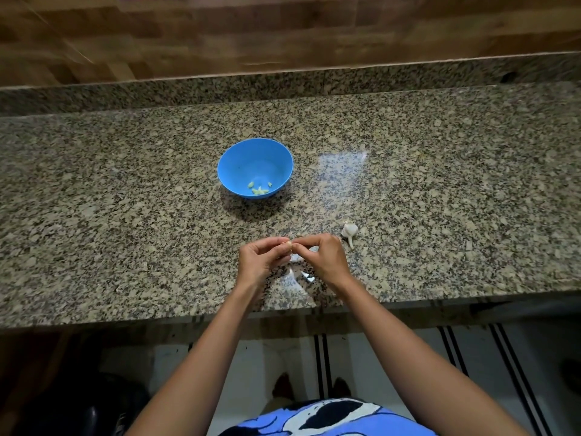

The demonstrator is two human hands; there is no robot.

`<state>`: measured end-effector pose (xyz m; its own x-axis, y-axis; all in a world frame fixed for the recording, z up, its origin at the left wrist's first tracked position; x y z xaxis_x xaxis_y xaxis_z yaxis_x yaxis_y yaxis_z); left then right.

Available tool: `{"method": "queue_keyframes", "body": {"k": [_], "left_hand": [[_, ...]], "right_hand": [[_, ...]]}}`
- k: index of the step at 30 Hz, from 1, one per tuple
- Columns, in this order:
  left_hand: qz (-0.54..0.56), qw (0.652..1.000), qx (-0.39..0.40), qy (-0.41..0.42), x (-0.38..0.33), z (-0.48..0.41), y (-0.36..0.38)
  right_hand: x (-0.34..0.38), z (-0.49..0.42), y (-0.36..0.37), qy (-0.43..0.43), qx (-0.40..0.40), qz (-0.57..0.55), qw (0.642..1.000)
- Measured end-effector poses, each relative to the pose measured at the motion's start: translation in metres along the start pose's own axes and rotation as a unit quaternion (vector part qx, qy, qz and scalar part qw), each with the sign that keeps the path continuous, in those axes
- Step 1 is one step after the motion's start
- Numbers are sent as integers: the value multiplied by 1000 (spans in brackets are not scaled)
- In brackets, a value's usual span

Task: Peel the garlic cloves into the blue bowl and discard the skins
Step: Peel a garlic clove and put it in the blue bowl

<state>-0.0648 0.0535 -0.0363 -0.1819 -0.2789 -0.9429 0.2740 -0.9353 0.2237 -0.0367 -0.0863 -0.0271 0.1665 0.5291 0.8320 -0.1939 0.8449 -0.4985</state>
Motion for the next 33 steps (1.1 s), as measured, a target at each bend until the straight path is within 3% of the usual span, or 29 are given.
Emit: {"method": "queue_keyframes", "body": {"k": [9, 14, 17, 24, 29, 33], "left_hand": [[7, 1000, 27, -1, -1, 0, 1], [86, 994, 43, -55, -2, 1, 1], [80, 994, 43, -60, 0, -1, -1], [6, 996, 85, -35, -1, -3, 1], [-68, 993, 94, 6, -7, -5, 2], [-17, 997, 73, -4, -14, -6, 1]], "right_hand": [[-4, 1, 1, 42, 24, -98, 994], [-4, 4, 1, 112, 90, -235, 961], [-6, 4, 5, 93, 115, -228, 962], [-6, 5, 3, 87, 89, -258, 958], [-7, -1, 1, 61, 83, -207, 973], [-5, 1, 0, 70, 125, -229, 963]]}}
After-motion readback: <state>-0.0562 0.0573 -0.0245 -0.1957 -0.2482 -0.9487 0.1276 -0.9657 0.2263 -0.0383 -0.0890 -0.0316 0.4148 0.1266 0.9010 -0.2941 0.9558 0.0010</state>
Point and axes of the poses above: each hand's wrist, its own z-axis away from the middle knuckle, its own y-axis out of the palm, x = y × z, the point moved 4 cm from there along -z, towards the middle knuckle, and after that the axes turned 11 degrees about y, right-handed, at the moved point
